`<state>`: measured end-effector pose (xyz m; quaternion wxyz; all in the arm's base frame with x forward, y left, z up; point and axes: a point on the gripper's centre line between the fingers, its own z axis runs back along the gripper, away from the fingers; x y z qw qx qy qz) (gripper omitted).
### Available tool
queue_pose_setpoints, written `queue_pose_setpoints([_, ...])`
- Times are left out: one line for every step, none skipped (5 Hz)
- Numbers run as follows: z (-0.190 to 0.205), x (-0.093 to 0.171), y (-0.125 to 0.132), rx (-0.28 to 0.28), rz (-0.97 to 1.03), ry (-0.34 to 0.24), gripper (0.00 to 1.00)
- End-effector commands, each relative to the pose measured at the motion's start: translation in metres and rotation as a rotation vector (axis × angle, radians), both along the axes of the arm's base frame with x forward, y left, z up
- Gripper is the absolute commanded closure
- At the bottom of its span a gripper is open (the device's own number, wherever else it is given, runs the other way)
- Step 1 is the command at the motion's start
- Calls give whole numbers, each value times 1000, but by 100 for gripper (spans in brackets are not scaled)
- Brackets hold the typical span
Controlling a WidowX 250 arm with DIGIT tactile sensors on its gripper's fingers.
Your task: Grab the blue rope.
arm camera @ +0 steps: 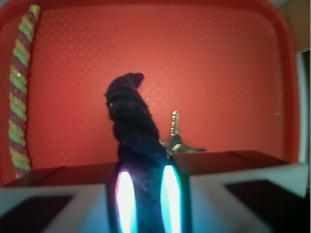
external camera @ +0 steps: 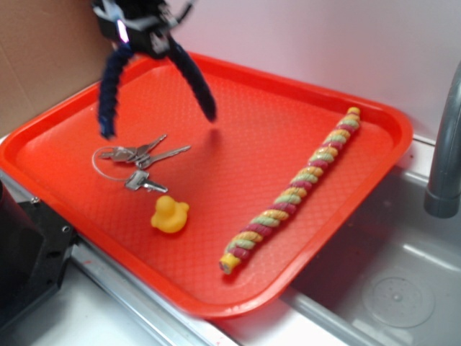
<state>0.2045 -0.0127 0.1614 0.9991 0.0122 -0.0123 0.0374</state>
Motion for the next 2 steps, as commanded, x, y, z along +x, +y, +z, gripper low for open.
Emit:
queue_pose_setpoints([32, -8, 17, -42, 61, -118, 100])
queue_pose_setpoints([30, -4, 17, 1, 98, -97, 100])
